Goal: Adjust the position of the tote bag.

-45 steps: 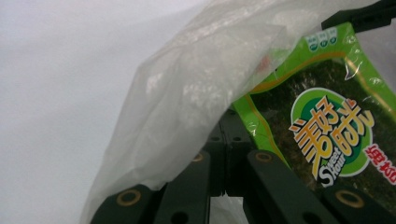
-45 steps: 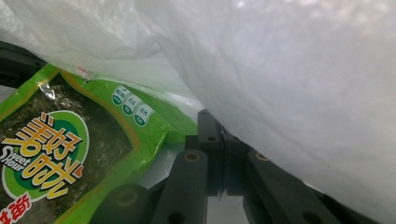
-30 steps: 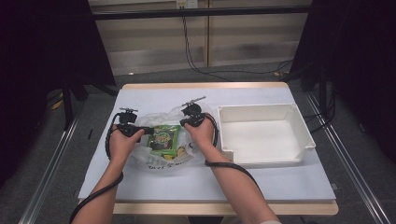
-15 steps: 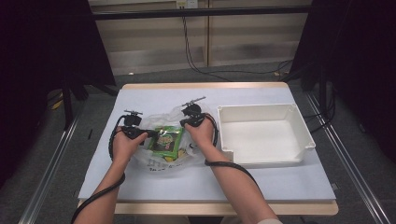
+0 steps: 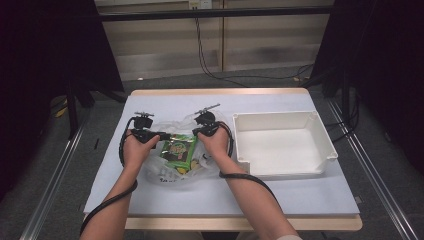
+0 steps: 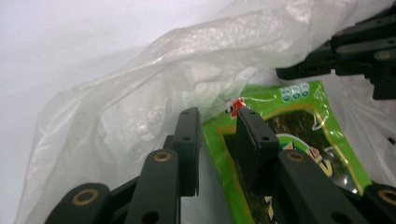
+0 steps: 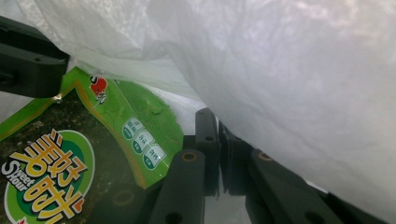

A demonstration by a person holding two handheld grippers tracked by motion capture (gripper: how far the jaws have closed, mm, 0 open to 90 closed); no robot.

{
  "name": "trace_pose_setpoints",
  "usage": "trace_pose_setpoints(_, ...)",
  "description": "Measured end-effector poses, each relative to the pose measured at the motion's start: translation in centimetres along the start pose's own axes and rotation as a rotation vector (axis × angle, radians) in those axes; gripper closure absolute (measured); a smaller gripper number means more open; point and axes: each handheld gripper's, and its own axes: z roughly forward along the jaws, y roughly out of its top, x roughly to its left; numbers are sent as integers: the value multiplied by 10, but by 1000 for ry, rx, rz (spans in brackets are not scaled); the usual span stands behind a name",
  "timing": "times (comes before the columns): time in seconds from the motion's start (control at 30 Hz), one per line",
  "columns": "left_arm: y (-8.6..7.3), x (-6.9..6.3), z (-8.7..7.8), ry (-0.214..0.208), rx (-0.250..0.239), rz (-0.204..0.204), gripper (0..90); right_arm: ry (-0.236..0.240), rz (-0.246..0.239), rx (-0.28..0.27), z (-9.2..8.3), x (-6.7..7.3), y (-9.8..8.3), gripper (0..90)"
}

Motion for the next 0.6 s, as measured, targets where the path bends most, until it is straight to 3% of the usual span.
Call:
trace_pose_setpoints(0.13,0,4,1,41,-45,-11,749,-3,-4,4,1,0,0,870)
trace_pose_setpoints(0.3,-1,8,4,86,-17,4,856,2,-4,3,2,0,-1,868)
trace_pose_setpoints(0.43,-3,9,8,98,-7,12,870,-1,-5,4,2,1,-1,867)
trace_pose_setpoints(0.5,-3,10,9,112,13,48,870,-4,-9,10,3,1,-2,866)
trace_pose_setpoints(0.6,-5,10,14,121,29,55,869,-6,-4,14,2,2,-1,866)
